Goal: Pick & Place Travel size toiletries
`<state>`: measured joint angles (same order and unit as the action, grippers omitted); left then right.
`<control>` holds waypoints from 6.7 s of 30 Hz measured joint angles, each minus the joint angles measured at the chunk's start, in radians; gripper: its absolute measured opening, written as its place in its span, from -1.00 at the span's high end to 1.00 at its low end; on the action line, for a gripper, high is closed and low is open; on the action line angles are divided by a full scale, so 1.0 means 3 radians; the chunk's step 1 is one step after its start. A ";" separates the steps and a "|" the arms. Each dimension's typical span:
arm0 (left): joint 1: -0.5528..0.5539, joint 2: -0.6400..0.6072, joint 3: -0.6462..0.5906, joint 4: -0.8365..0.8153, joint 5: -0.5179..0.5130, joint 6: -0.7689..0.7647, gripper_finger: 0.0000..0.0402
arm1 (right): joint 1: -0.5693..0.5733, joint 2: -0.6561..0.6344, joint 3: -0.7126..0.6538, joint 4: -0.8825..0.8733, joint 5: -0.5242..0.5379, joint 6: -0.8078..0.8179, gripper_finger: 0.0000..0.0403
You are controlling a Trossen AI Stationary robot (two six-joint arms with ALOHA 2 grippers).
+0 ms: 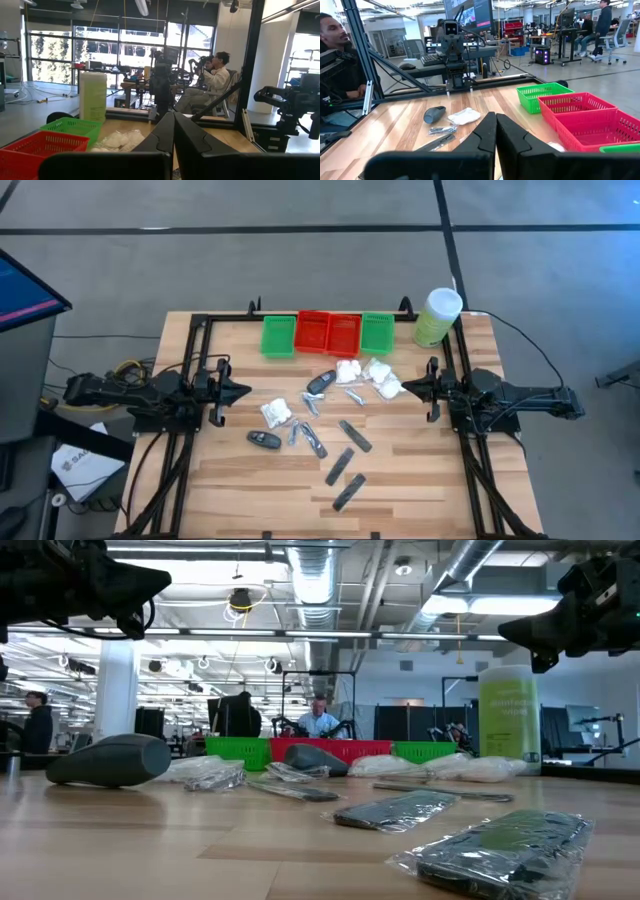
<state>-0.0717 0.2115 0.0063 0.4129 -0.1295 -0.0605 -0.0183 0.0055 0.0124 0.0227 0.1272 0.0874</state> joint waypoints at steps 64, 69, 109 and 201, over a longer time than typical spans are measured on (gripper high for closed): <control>0.0067 -0.0001 0.0000 0.3550 -0.1928 -0.0493 0.99 | -0.0064 0.0001 -0.0003 0.2049 0.0182 0.1810 1.00; 0.0067 -0.0001 0.0000 0.3598 -0.2116 -0.0520 0.99 | -0.0054 0.0001 -0.0001 0.2056 0.0184 0.2193 1.00; 0.0069 0.2866 0.2302 0.1619 0.0305 -0.1401 0.99 | -0.0090 0.1950 0.2295 0.0002 -0.0621 0.2041 1.00; -0.0043 0.2843 0.2866 -0.1069 -0.0500 -0.0768 0.91 | -0.0201 0.6035 0.3428 -0.3048 -0.0367 0.1538 0.67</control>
<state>-0.0845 1.0645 0.8661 0.0921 -0.2796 -0.2909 -0.0786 1.8160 1.0409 -0.8916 0.0172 0.5489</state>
